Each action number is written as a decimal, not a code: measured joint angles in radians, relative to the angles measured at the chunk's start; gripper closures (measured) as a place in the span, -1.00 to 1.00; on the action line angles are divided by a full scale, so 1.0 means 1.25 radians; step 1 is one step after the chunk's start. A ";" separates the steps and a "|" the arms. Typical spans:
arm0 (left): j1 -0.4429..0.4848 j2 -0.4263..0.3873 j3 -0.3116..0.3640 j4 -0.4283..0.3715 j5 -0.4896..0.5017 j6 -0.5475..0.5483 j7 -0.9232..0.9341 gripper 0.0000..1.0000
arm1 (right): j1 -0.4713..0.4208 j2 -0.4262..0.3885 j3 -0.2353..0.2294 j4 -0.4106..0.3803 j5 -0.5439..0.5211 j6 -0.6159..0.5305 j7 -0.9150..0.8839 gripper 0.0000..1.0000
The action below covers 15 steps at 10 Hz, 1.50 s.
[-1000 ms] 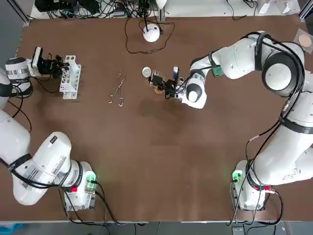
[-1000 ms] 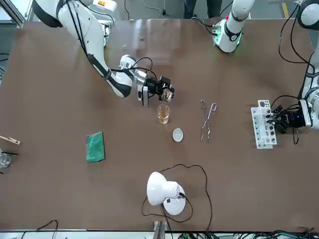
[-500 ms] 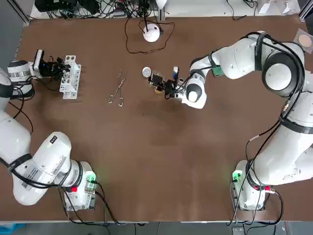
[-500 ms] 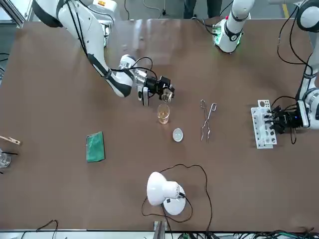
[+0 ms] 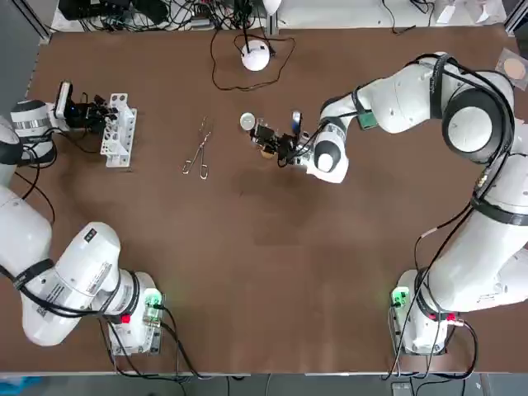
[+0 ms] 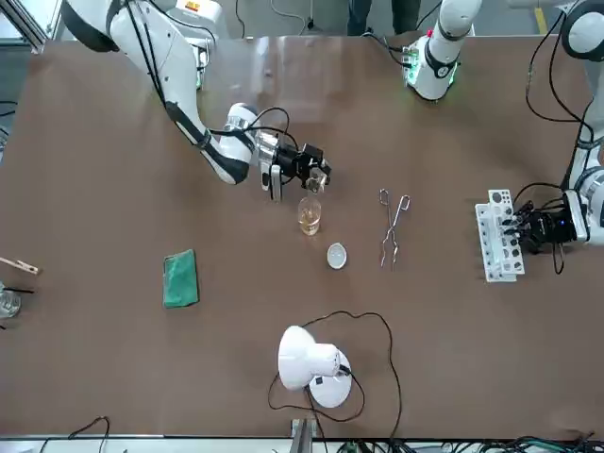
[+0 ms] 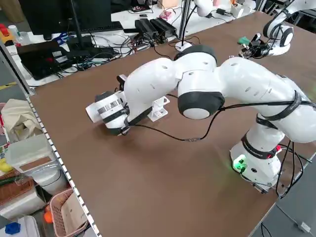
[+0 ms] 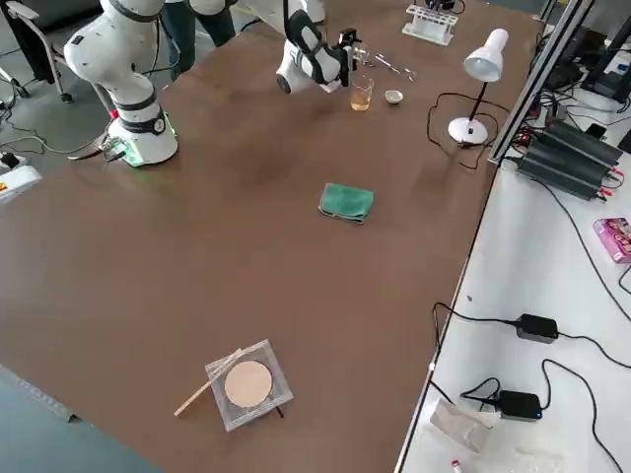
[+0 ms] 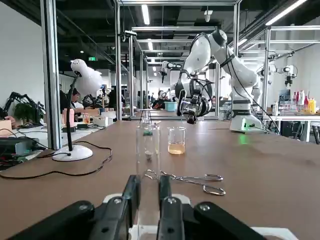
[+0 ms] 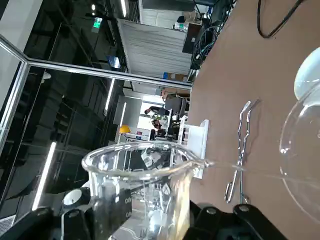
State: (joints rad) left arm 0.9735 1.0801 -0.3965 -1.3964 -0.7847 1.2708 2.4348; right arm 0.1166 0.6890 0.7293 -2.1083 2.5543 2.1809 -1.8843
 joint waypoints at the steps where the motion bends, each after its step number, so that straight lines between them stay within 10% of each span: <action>1: 0.000 0.000 0.000 0.000 0.001 0.000 0.003 0.58 | -0.003 0.000 0.000 0.000 0.000 0.000 0.006 0.23; 10: 0.000 0.003 0.002 -0.002 0.001 0.000 -0.004 0.54 | -0.018 0.000 0.003 0.000 0.000 0.000 0.059 0.23; 12: 0.000 0.002 0.002 0.000 0.001 0.000 -0.004 0.38 | -0.020 0.000 0.003 0.000 0.000 0.000 0.078 0.23; 15: 0.000 -0.004 0.002 0.005 0.001 0.000 -0.002 -0.53 | -0.022 0.000 0.003 0.000 0.000 0.000 0.099 0.23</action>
State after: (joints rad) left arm 0.9732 1.0750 -0.3939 -1.3903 -0.7837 1.2710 2.4318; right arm 0.0897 0.6889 0.7333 -2.1079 2.5543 2.1807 -1.7599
